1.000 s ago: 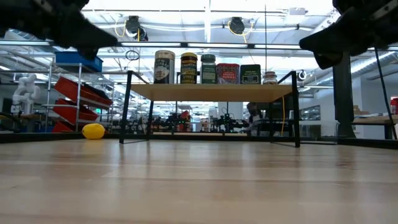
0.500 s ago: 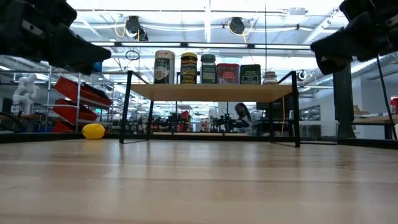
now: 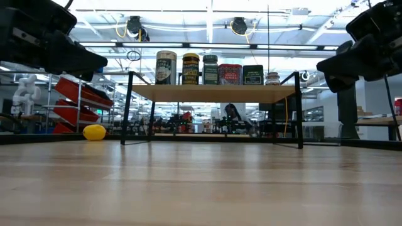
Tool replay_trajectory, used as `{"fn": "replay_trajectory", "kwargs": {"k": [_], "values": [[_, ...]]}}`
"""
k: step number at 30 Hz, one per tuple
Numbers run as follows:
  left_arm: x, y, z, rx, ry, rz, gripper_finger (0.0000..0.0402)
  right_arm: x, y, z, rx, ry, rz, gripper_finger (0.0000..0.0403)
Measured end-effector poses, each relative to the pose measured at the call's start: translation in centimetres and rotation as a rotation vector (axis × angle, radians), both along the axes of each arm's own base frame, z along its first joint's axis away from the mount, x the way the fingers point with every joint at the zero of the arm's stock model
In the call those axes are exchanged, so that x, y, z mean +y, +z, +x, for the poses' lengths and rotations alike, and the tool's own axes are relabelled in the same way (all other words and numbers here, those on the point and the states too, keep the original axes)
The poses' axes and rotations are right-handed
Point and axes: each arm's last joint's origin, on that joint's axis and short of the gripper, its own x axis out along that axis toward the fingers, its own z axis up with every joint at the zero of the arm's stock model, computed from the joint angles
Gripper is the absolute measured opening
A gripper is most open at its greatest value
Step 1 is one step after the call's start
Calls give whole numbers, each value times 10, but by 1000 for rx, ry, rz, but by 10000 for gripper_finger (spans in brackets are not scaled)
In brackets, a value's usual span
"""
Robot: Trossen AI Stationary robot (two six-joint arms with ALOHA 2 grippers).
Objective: Shelf spices
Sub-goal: Return to Home Position
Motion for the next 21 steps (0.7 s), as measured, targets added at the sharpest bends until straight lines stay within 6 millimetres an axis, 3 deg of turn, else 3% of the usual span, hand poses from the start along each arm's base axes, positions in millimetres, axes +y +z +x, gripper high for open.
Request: {"fn": "replay_trajectory", "kwargs": {"k": [14, 21], "values": [[28, -6, 0, 17, -40, -34, 4, -1, -2, -3, 29, -3, 3, 0], [32, -1, -3, -16, -23, -92, 3, -1, -4, -3, 49, -6, 16, 0]]}}
